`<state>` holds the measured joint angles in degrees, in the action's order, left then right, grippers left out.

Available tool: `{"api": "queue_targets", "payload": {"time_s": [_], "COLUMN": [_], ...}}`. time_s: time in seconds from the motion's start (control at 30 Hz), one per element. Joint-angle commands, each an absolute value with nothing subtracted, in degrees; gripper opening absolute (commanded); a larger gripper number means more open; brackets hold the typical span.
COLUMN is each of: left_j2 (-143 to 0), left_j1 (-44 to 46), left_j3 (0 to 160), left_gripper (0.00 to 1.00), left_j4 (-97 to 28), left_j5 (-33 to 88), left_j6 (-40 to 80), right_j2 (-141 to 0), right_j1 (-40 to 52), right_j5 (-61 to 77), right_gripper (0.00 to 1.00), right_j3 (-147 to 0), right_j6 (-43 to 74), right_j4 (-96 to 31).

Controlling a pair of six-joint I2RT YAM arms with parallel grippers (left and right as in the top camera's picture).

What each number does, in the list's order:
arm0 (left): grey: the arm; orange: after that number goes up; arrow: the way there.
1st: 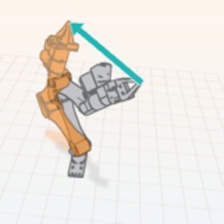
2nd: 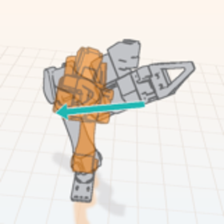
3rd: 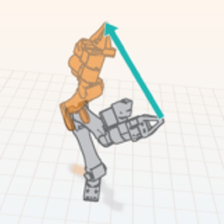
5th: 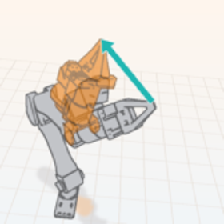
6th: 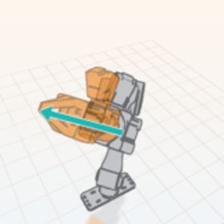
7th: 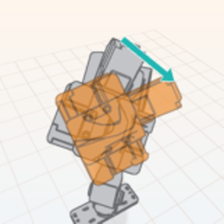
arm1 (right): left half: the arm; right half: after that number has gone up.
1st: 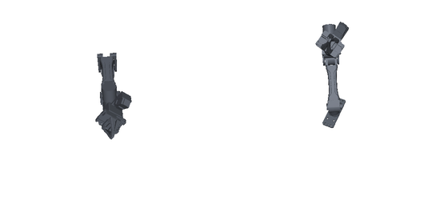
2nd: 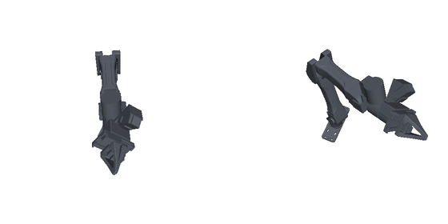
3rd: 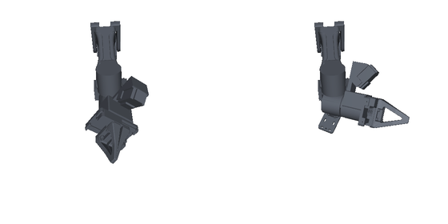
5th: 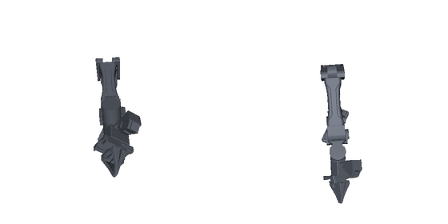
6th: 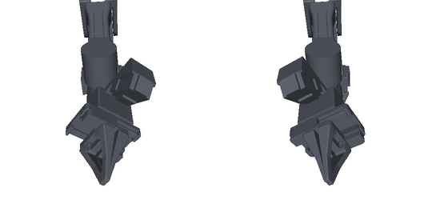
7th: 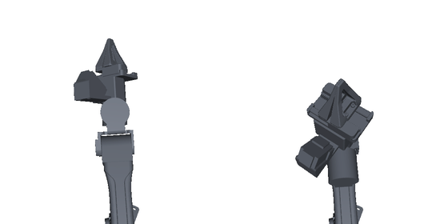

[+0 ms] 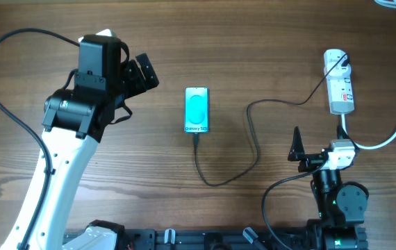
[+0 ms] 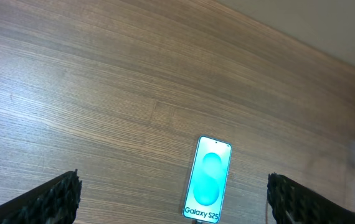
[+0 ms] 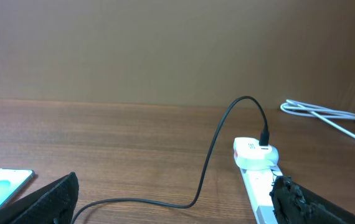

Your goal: Plug charger to phone and switch on socket

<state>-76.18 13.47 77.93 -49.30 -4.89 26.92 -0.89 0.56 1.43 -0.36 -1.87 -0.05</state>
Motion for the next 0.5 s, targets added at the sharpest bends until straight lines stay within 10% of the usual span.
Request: {"api": "queue_targets", "payload": {"time_s": [0.0,0.47], "left_j2": [-76.14,-73.41], "left_j1": [13.50,12.88], "left_j3": [77.58,76.79], "left_gripper": [1.00,1.00], "left_j4": [-49.15,-56.25], "left_j5": [-5.67,-14.92], "left_j6": [27.46,27.07], "right_j2": [-0.21,-0.21], "right_j1": [0.69,0.69], "right_j5": [1.48,1.48], "right_gripper": [1.00,1.00], "right_j3": [-0.27,-0.27], "right_j6": [-2.98,-2.98], "right_j4": [0.12,0.12]}}
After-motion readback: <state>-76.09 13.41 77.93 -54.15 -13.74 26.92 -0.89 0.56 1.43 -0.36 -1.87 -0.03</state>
